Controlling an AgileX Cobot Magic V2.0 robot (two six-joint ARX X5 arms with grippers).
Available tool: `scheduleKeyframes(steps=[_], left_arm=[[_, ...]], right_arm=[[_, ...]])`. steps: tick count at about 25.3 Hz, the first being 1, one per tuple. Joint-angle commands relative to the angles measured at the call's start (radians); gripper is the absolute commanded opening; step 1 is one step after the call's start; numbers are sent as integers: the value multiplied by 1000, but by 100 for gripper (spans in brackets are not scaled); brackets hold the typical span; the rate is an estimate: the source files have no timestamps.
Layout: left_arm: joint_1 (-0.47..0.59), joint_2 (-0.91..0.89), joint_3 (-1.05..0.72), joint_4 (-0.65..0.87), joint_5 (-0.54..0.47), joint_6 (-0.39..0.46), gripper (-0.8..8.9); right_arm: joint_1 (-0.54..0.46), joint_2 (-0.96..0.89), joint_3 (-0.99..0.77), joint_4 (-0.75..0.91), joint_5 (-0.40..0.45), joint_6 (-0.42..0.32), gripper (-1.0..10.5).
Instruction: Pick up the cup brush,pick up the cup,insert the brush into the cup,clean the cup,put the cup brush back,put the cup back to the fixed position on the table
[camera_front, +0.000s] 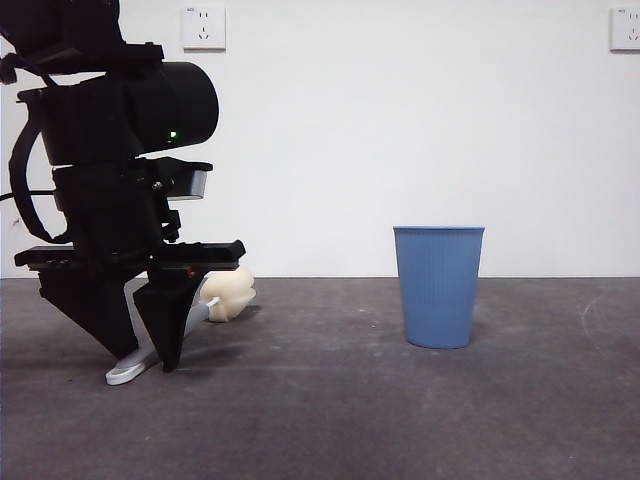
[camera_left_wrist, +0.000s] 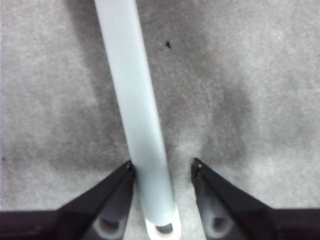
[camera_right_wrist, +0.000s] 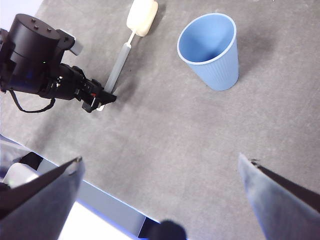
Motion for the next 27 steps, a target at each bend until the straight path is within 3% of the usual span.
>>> scheduleKeyframes(steps=[1,4,7,8,16,27], left_arm=[[-4,13,-4,-15,2,-3,180],[-3,12,-4,-26,2,-2,176],[-2,12,-4,-34,-1,3,5],[-2,12,-4,-35,-2,5,-9],[2,2,-4,-39,-2,14,-9],[25,-147,-3,-53,0,44,-9]], right_arm=[[3,0,2,5,3,6,566],[3,0,2,5,3,6,566],[3,0,2,5,3,6,566],[3,0,2,5,3,6,566],[3,0,2,5,3,6,566],[7,3,2,5,2,10,566]])
